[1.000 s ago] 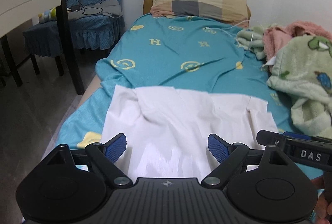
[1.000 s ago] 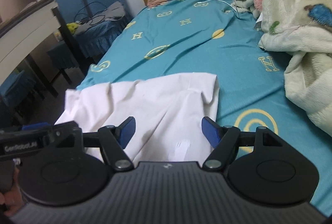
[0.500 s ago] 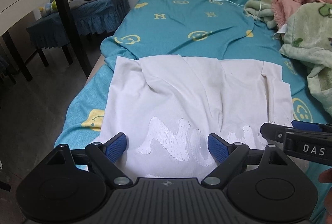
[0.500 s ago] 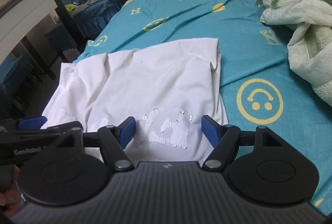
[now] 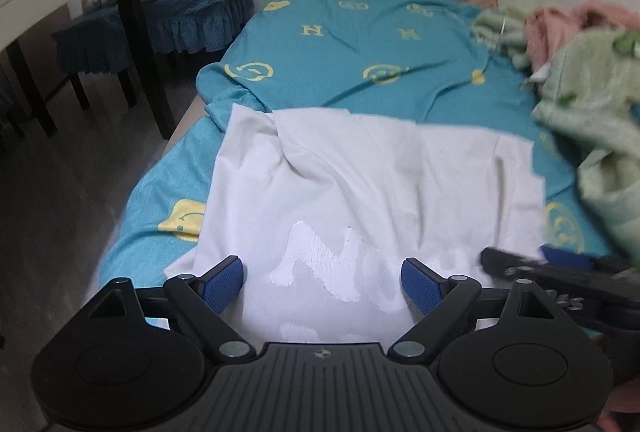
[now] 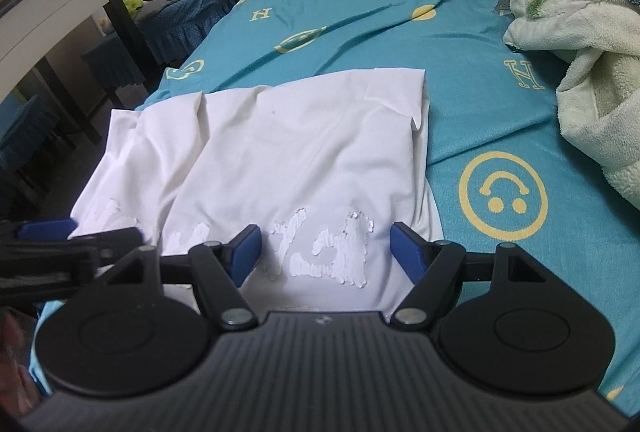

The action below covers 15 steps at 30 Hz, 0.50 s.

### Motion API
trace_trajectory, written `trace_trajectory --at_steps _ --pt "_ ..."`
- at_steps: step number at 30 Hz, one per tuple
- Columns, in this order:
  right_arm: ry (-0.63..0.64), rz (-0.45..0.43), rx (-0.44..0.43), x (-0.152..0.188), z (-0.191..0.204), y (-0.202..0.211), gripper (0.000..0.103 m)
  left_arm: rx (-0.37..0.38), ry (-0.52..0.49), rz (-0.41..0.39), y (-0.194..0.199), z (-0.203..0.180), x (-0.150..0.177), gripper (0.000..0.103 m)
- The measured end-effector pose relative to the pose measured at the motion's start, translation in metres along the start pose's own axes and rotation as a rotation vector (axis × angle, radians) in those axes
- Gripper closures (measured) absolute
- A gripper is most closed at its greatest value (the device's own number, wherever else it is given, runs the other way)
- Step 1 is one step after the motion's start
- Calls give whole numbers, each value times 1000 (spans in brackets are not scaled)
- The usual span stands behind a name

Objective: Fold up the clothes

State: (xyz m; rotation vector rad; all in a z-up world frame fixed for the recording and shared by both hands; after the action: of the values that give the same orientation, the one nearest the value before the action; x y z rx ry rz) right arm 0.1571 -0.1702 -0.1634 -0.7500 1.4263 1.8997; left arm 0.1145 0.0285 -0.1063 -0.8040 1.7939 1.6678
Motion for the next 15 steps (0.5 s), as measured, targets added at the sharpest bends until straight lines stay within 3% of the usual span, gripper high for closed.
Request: trace_trajectory --at_steps 4,6,8,11,15 --pt "-45 1 -9 -1 -5 0 29 194 275 -1 38 19 2 9" --pt "-76 1 -13 -2 -8 0 29 312 454 48 44 29 18 9" --pt "-107 1 -11 -2 -10 -1 29 379 574 107 38 36 34 9" --pt "-149 -2 -12 -3 -13 -1 29 369 715 198 14 44 51 9" --pt "-190 -5 -24 -4 -17 2 29 328 867 246 -14 53 62 9"
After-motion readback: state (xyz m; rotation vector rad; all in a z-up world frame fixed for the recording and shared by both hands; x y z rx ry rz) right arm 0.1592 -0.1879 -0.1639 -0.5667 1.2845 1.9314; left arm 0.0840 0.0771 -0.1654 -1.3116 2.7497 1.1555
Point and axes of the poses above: each gripper's, at about its wrist camera, not at the fingertips, and y roughly against the way its jaws point, z to its left, x to its underside, the point moved 4 cm from there along -y, roughly the way its jaws point, and after that the axes turned 11 degrees about -z, right-handed, at the moved point
